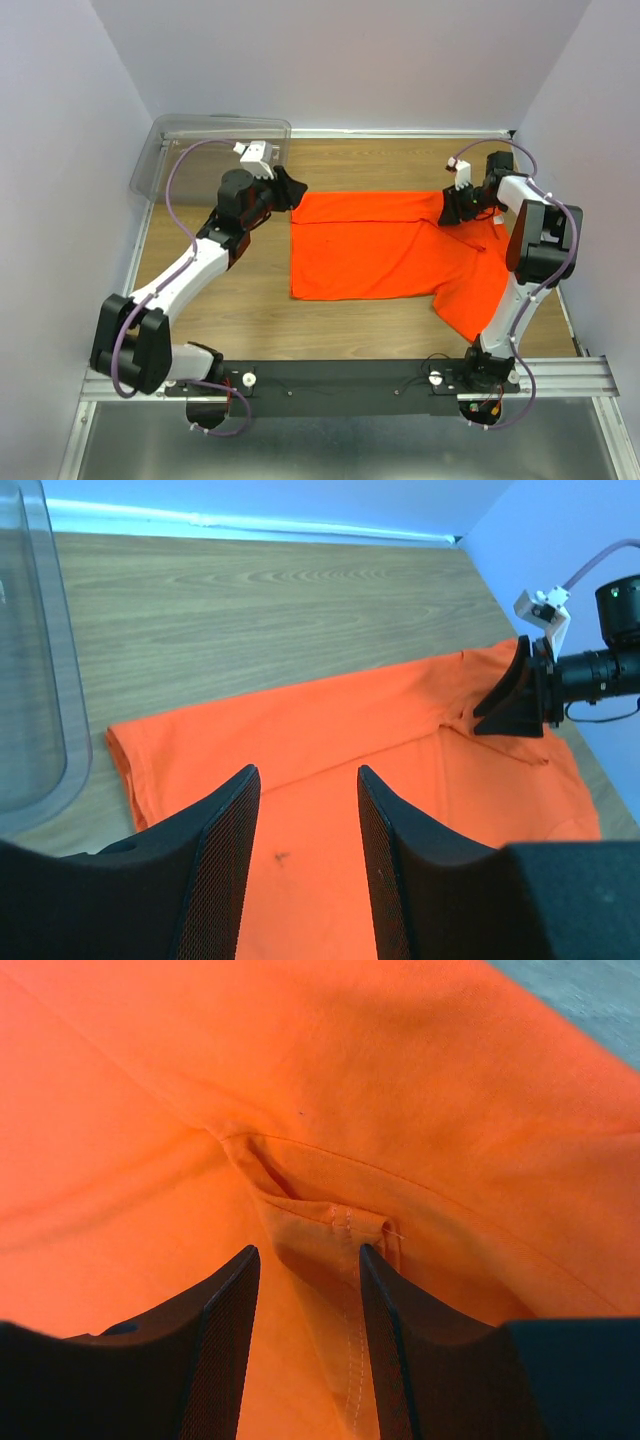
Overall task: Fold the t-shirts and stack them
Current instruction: Fold the tshirt
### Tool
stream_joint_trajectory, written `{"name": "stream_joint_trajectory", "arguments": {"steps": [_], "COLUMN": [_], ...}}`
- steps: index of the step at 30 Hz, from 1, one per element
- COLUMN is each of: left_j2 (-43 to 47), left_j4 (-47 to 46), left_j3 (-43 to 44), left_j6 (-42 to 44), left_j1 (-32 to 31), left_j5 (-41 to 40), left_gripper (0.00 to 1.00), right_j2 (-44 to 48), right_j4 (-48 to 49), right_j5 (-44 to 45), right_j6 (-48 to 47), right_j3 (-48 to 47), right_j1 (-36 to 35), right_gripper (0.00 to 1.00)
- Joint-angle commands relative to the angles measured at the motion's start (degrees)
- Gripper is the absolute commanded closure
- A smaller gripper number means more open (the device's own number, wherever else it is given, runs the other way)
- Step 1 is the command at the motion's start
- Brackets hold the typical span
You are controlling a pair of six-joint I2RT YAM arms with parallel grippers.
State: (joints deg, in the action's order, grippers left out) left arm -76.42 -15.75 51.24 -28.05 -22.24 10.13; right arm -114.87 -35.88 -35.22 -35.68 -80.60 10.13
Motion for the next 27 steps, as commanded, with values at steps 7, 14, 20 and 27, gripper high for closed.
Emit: {"name": "stream_joint_trajectory", "arguments": {"steps": [7, 14, 20, 27], "left_j2": [8.0, 11.1, 13.5, 14.5], "left_j4": [2.2, 3.4, 4.0, 4.1], "left_j3": [-6.5, -8.3, -10.3, -11.3], "left_j6": [0.7, 0.8, 0.5, 0.3], "left_j1": [0.2, 0.4, 0.8, 1.2], "left_j5": [-0.5, -0.4, -0.3, 0.1], "left_gripper": [0.47, 0.47, 0.47, 0.47], "right_j2": [0.5, -1.2, -3.5, -4.8], "right_j4": [-2.4, -2.8, -3.8, -7.4], "right_j5": [2.2, 3.7, 3.1, 0.6], "right_j6": [-2.9, -3.0, -3.3, -6.2], "right_j3": [-2.9, -5.2, -6.7, -7.0], "right_j1": [-0.1, -0.1, -0.2, -1.3], "right_gripper": [0.49, 0.46, 0.46, 0.47]}}
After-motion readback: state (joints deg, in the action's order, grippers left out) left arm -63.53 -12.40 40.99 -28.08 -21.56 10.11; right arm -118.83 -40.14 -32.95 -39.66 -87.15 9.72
